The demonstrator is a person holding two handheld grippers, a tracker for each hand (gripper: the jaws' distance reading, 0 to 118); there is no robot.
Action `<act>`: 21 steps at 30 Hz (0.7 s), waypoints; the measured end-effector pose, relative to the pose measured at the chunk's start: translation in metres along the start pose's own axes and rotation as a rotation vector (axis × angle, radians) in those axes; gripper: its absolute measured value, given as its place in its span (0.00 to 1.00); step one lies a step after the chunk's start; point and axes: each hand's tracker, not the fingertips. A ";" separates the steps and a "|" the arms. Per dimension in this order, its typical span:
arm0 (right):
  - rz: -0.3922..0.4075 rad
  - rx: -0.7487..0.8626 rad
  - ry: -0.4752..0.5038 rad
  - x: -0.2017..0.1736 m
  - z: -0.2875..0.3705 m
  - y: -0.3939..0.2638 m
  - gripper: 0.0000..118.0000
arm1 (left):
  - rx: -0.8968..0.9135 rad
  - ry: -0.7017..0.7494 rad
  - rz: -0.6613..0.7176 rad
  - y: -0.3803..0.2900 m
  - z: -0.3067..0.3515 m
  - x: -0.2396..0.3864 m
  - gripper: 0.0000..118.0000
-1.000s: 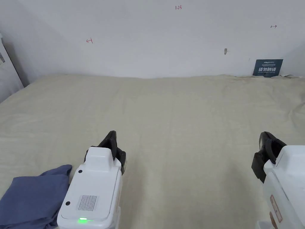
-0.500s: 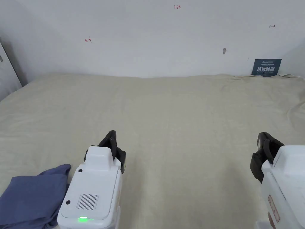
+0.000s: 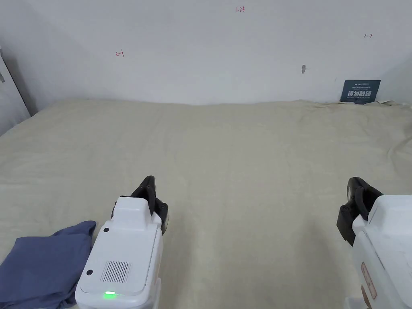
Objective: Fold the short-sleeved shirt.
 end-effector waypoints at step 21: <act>0.000 -0.004 0.003 -0.002 0.000 0.000 0.00 | -0.005 -0.004 -0.007 -0.003 0.000 0.000 0.01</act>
